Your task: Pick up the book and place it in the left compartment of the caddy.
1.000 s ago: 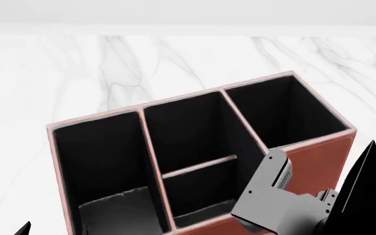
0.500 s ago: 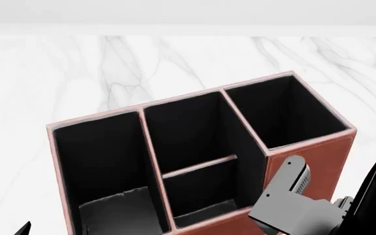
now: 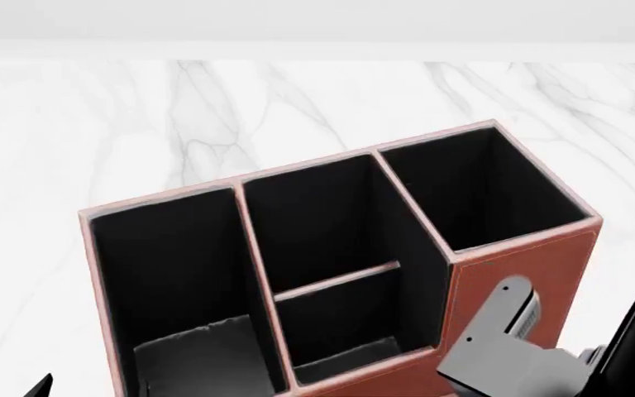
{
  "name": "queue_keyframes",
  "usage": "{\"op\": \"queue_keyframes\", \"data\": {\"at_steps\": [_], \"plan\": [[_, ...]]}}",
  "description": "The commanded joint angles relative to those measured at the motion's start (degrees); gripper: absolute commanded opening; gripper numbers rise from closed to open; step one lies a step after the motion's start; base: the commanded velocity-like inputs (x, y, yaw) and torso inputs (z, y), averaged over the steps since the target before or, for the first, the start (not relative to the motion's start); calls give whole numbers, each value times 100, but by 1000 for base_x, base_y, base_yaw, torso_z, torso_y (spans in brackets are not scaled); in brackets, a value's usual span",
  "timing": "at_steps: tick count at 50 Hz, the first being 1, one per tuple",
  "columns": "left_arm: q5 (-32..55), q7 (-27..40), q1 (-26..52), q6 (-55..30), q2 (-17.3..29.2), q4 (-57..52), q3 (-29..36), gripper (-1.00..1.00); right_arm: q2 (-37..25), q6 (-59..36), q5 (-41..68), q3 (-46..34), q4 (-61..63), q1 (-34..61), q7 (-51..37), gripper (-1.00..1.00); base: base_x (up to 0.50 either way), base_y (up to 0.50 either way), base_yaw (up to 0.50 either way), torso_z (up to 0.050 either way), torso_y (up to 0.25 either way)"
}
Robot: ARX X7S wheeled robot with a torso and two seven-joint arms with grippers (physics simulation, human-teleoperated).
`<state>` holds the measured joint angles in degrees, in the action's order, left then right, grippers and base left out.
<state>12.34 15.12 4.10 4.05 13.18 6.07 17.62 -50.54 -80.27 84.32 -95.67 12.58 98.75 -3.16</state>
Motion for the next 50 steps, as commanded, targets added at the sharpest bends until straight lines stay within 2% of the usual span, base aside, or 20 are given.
{"op": "queue_keyframes", "data": {"at_steps": [1,44,45,50], "plan": [[0,-191,-4,-12,-110,108,-105,100,173,168,-266,12,-97,-163,308,100,0,0,0,0,0],[199,-127,14,-74,-32,4,-66,100,133,476,-575,-390,-504,-795,217,100,0,0,0,0,0],[200,-122,9,-75,-31,-5,-63,100,113,500,-658,-423,-406,-784,224,-100,0,0,0,0,0],[211,-114,-4,-82,-23,-25,-46,100,107,540,-702,-452,-371,-801,259,-100,0,0,0,-2,0]]}}
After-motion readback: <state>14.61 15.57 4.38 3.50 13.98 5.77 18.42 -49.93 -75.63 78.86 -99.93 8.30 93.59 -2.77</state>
